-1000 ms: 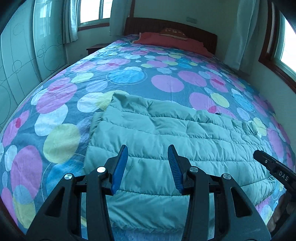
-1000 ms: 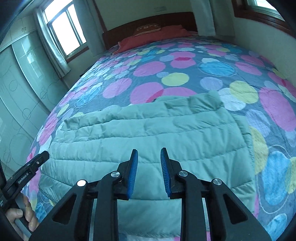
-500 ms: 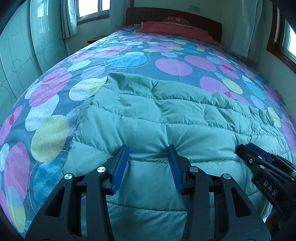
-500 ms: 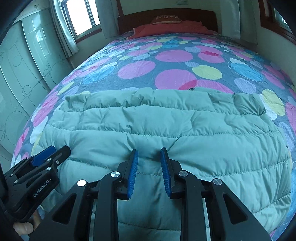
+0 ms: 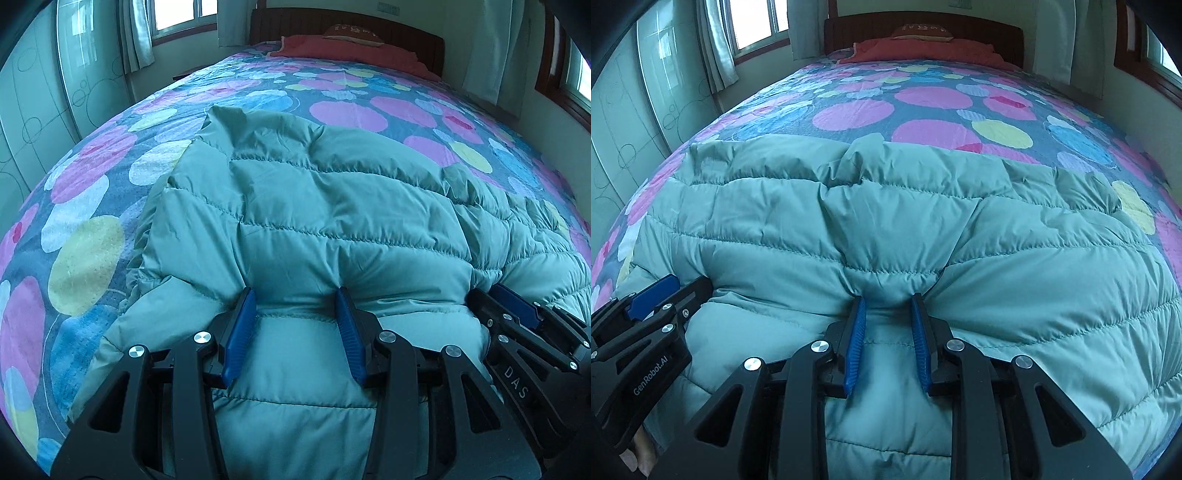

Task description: Fold large clothes

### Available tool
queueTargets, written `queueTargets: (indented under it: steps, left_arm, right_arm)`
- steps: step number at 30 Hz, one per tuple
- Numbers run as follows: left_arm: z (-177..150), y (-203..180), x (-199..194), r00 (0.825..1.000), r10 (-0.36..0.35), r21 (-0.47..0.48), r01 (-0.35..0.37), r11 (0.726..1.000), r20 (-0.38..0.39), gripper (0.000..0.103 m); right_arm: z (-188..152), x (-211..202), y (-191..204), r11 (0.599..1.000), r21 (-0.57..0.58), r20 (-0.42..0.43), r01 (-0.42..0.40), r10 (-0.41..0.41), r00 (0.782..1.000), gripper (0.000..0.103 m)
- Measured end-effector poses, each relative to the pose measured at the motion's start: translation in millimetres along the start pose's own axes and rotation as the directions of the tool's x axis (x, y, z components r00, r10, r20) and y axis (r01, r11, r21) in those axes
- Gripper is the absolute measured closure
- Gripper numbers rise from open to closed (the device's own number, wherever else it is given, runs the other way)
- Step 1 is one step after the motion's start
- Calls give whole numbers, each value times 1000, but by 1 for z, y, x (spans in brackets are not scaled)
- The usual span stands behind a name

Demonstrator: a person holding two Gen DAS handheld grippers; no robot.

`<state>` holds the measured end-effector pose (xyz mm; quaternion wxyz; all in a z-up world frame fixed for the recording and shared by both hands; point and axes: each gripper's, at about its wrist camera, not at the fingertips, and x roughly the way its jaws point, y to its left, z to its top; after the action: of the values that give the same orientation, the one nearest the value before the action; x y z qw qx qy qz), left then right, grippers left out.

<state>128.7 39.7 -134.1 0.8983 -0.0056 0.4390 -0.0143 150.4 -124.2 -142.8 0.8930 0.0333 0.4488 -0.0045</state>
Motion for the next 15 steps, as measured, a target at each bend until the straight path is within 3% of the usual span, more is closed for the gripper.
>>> queueTargets:
  steps: [10, 15]
  left_arm:
    - [0, 1, 0, 1000, -6, -6, 6, 1000, 2, 58]
    - [0, 12, -9, 999, -40, -70, 40, 997, 4, 59]
  right_arm:
    - [-5, -1, 7, 999, -34, 28, 35, -34, 999, 78]
    - [-5, -1, 9, 998, -45, 38, 49, -47, 998, 78]
